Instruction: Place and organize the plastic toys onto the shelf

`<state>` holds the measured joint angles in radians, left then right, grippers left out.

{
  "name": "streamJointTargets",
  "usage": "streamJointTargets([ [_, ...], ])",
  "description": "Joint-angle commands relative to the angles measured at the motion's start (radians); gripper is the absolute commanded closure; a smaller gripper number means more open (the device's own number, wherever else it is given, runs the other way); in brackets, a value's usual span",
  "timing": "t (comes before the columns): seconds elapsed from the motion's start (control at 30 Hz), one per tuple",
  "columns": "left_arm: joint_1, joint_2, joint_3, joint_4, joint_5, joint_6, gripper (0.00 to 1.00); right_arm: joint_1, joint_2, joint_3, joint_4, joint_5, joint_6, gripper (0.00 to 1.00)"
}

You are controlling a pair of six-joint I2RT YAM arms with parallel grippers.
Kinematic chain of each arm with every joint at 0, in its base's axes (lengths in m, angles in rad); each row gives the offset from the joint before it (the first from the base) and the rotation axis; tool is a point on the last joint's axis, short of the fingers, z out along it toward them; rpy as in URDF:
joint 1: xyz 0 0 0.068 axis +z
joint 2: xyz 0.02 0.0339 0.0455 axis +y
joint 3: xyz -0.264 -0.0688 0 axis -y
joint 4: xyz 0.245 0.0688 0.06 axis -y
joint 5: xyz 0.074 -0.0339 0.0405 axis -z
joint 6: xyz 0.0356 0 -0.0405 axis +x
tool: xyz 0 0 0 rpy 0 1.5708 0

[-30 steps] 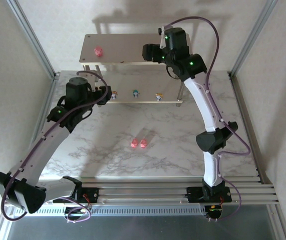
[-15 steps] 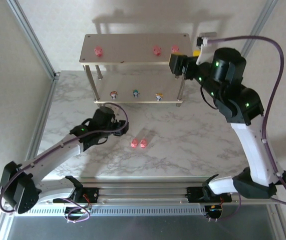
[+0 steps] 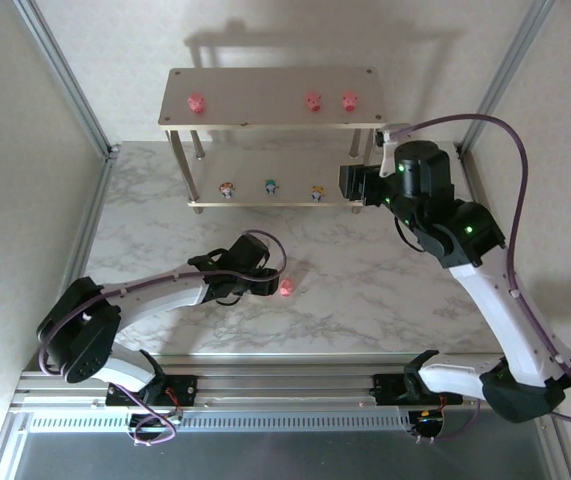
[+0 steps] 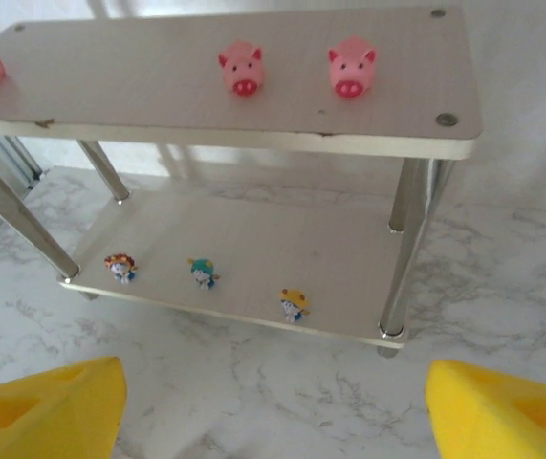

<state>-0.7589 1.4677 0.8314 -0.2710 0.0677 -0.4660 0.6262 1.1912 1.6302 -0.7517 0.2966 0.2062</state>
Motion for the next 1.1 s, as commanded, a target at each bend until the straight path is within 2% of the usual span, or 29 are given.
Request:
streamJointTargets([
  [0.0,-0.009,0.015,0.012,-0.002,0.013,-0.026,0.41,0.003,-0.033,-0.014,0.023,0.035,0.009,0.18],
  [0.23,-0.014,0.078,0.018,0.003,0.039,-0.019,0.46,-0.006,-0.036,-0.036,0.042,0.023,0.012,0.18],
  [0.87,-0.016,0.196,0.106,-0.049,-0.019,0.060,0.48,-0.040,-0.033,-0.047,0.056,-0.009,0.006,0.18],
  [1.07,-0.016,0.239,0.126,-0.055,-0.018,0.085,0.56,-0.055,-0.032,-0.064,0.068,-0.015,0.009,0.17],
])
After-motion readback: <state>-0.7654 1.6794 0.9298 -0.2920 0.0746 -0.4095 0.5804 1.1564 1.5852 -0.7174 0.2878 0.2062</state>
